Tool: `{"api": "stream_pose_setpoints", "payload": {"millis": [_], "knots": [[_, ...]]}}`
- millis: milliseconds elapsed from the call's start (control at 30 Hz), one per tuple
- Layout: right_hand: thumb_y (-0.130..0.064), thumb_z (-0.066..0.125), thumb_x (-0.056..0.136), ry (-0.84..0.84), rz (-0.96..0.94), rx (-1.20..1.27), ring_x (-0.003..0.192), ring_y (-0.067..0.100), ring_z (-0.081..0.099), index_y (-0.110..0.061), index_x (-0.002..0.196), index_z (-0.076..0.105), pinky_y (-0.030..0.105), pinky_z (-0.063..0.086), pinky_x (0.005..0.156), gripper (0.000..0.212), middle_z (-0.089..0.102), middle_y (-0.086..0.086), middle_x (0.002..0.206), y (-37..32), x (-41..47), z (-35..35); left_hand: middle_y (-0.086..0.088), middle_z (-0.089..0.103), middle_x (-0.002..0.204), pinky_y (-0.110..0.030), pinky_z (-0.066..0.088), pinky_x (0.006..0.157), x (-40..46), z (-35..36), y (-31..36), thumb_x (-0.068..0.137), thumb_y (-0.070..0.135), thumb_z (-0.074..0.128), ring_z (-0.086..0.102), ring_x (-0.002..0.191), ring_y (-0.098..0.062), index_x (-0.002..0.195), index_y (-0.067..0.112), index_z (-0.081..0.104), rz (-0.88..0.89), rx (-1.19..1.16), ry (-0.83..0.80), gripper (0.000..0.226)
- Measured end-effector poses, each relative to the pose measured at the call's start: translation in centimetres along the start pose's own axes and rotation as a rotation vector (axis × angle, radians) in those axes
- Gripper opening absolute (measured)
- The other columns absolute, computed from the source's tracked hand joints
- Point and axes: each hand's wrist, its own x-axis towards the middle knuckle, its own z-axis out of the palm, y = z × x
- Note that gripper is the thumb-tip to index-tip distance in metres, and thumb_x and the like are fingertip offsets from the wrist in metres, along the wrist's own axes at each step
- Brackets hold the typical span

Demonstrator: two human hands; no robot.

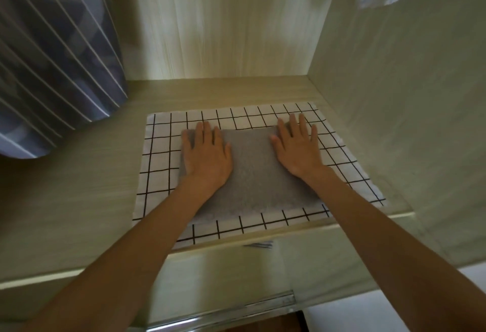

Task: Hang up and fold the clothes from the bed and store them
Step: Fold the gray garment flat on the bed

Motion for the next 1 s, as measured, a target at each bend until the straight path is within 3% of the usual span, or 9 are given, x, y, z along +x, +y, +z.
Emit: {"api": "stream_pose_setpoints", "payload": {"millis": [100,233,400,500,567,700,867,933,1000], "knots": [[-0.050,0.009,0.103,0.042,-0.145,0.050,0.151,0.026,-0.012,-0.021,0.158,0.009,0.051,-0.009,0.121,0.061,-0.003,0.010,0.165,-2.8,-2.7,-0.5,-0.012,0.000,0.164,-0.053,-0.007,0.120,-2.4,-0.8,1.8,0.104,0.039,0.012,-0.006,0.151,-0.027,0.156,0.013,0.009,0.118,-0.014,0.060,0.058],[-0.054,0.008,0.100,-0.063,-0.223,0.095,0.152,0.022,-0.012,-0.027,0.157,0.011,0.049,-0.012,0.119,0.064,-0.004,0.007,0.166,-4.1,-5.4,1.0,-0.008,-0.004,0.164,-0.052,-0.005,0.120,-5.1,0.8,2.5,0.105,0.042,0.009,-0.010,0.151,-0.025,0.156,0.019,0.004,0.133,-0.025,-0.034,0.057],[-0.066,-0.012,0.080,-0.057,-0.211,0.097,0.152,0.016,-0.007,-0.034,0.156,0.003,0.044,-0.012,0.119,0.084,0.000,0.000,0.166,-1.9,-5.6,2.1,-0.007,0.007,0.164,-0.050,-0.004,0.121,-7.0,2.5,1.0,0.083,0.048,-0.019,-0.001,0.151,-0.022,0.156,0.021,0.009,0.100,0.003,0.008,0.083],[-0.069,-0.011,0.085,-0.075,-0.198,0.064,0.151,0.015,-0.011,-0.033,0.156,-0.001,0.044,-0.012,0.119,0.081,-0.005,-0.002,0.166,0.5,-5.2,1.7,-0.006,0.002,0.164,-0.049,-0.005,0.121,-7.8,2.3,0.4,0.081,0.051,-0.020,-0.006,0.151,-0.020,0.156,0.024,0.005,0.084,-0.029,0.009,0.084],[-0.062,0.000,0.095,-0.091,-0.164,0.079,0.151,0.015,-0.014,-0.031,0.157,-0.002,0.045,-0.010,0.120,0.069,-0.009,-0.002,0.165,2.1,-5.0,1.6,-0.006,0.001,0.164,-0.048,-0.004,0.121,-8.2,2.2,0.2,0.080,0.052,-0.020,-0.007,0.151,-0.020,0.156,0.024,0.004,0.076,-0.030,-0.001,0.084],[-0.051,0.012,0.103,-0.116,-0.123,0.079,0.151,0.020,-0.014,-0.029,0.157,-0.007,0.047,-0.005,0.122,0.061,-0.012,0.003,0.165,3.3,-4.9,1.5,-0.007,0.001,0.164,-0.049,-0.001,0.121,-8.4,2.1,0.0,0.095,0.052,-0.006,-0.005,0.151,-0.021,0.156,0.022,0.005,0.074,-0.024,-0.010,0.069],[-0.048,0.012,0.105,-0.208,-0.124,-0.002,0.151,0.025,-0.012,-0.021,0.157,-0.007,0.050,-0.004,0.122,0.062,-0.012,0.009,0.164,2.4,-5.0,-0.1,-0.008,-0.009,0.164,-0.048,-0.003,0.121,-8.0,0.6,-0.3,0.104,0.047,0.013,-0.011,0.150,-0.022,0.156,0.021,-0.004,0.093,-0.032,-0.184,0.061],[-0.046,0.016,0.106,-0.255,-0.117,-0.051,0.152,0.029,0.001,-0.015,0.158,0.005,0.051,0.002,0.121,0.061,0.002,0.013,0.165,1.7,-5.5,-1.7,-0.009,-0.006,0.164,-0.048,0.003,0.121,-8.1,-1.2,-0.6,0.104,0.046,0.022,-0.006,0.151,-0.024,0.156,0.019,0.000,0.100,-0.031,-0.296,0.063],[-0.040,0.025,0.107,-0.322,-0.145,-0.030,0.141,0.032,0.031,-0.006,0.150,0.029,0.045,0.024,0.114,0.055,0.030,0.018,0.154,0.7,-6.7,-3.7,-0.012,0.005,0.163,-0.046,0.014,0.120,-9.5,-3.9,-0.5,0.105,0.041,0.031,0.007,0.150,-0.029,0.156,0.016,0.011,0.055,-0.089,-0.411,0.060]]}}
